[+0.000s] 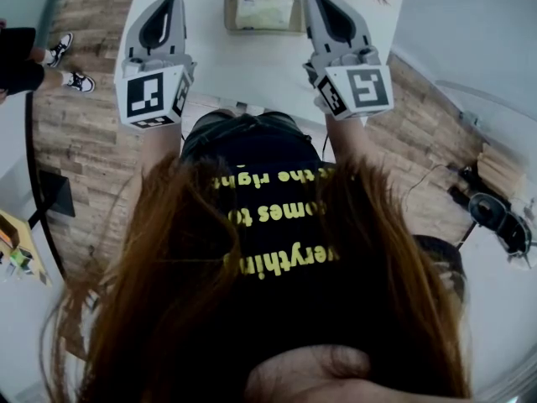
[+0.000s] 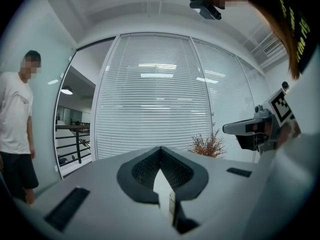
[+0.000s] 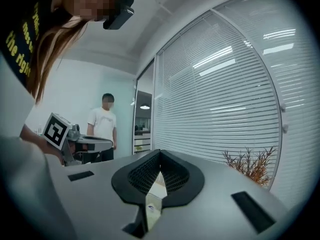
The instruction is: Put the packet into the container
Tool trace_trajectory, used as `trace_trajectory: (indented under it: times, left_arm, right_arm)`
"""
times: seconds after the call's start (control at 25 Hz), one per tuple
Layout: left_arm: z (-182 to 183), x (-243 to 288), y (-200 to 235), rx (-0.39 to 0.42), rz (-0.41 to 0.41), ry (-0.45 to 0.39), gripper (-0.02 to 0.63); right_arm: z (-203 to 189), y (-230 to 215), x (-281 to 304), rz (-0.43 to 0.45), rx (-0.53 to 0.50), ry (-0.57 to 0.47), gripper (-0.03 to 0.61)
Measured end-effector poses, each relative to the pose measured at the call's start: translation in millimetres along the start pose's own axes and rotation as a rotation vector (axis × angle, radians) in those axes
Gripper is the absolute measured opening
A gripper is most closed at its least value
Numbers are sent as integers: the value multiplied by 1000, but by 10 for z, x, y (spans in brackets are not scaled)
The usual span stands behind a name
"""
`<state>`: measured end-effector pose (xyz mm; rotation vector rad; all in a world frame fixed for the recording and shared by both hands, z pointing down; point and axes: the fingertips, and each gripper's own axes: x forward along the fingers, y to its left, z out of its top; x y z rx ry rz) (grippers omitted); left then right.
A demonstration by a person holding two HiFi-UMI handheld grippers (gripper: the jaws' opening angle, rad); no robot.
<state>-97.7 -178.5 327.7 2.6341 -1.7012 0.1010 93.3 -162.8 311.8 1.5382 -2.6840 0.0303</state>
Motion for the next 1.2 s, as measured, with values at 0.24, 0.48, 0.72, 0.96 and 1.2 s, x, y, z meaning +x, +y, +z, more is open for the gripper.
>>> trace_trajectory:
  times: [0.24, 0.48, 0.72, 0.96, 1.2]
  left_arm:
    - [53, 7, 2, 0, -1, -7, 0]
    - [82, 17, -7, -19, -3, -22, 1]
    - [106, 21, 30, 2, 2, -16, 2]
    - [135, 31, 31, -1, 1, -15, 2]
    - [157, 39, 28, -4, -5, -15, 0]
  right_arm:
    - [-29, -53, -4, -21, -15, 21, 18]
    - [-42, -60, 8, -24, -16, 26, 18]
    - [-61, -74, 8, -28, -17, 29, 18]
    - [-70, -85, 3, -31, -8, 29, 18]
    - [-50, -74, 18, -29, -8, 28, 18]
